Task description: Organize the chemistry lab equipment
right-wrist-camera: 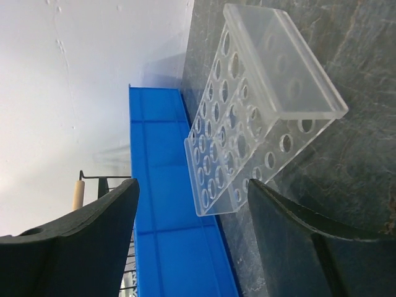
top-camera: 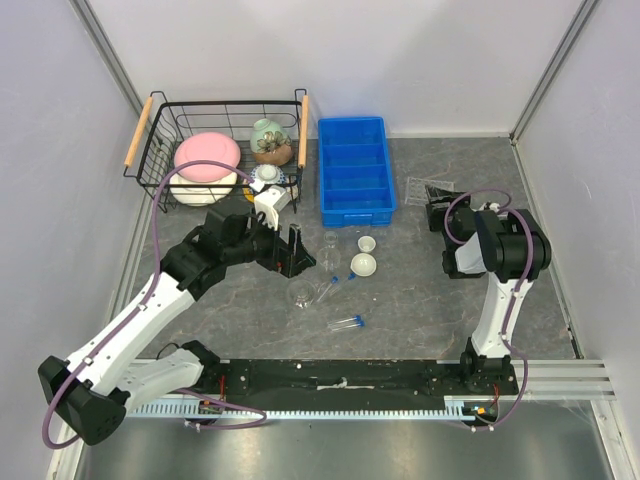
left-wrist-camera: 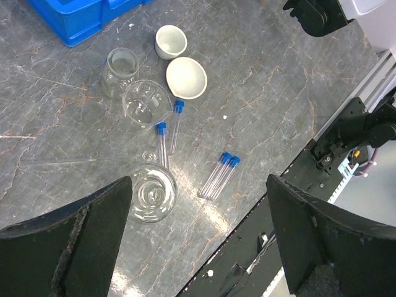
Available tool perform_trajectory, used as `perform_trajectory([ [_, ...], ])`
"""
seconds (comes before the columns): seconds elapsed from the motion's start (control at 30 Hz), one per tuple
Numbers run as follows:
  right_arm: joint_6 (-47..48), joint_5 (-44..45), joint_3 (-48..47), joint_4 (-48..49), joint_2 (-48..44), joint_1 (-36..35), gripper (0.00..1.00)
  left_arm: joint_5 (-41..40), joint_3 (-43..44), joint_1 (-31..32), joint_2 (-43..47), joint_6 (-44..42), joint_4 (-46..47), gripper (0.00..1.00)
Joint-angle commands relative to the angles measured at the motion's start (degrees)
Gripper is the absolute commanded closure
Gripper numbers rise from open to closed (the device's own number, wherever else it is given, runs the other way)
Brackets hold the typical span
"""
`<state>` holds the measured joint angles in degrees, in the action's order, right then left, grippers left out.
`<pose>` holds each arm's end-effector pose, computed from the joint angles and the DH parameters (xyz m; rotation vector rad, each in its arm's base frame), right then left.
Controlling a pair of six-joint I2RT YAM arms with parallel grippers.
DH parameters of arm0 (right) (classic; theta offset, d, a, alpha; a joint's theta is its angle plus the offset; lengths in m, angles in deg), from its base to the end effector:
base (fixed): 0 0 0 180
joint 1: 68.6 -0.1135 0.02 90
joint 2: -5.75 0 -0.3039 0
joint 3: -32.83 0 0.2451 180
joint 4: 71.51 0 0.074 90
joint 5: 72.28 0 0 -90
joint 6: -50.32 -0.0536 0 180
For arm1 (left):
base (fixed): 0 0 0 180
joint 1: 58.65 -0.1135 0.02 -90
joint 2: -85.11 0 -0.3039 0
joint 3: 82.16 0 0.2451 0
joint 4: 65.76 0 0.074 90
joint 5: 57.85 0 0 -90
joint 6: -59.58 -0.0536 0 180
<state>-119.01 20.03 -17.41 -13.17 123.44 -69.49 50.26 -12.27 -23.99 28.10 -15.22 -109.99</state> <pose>0.3811 0.0038 0.1360 1.1849 1.4020 0.9796 0.1552 -0.1275 0.3580 0.5654 2.1329 -0.8380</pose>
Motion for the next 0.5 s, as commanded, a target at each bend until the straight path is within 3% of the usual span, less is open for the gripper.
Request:
perform_trajectory([
  [0.0,-0.4,0.0,-2.1,4.6,1.0,0.2,0.22,0.5,0.4,0.4,-0.4,-0.6,1.7,0.04],
  [0.47,-1.1,0.7,-5.7,5.1,5.1,0.2,0.42,-0.1,0.7,0.5,-1.2,-0.8,0.8,0.05],
])
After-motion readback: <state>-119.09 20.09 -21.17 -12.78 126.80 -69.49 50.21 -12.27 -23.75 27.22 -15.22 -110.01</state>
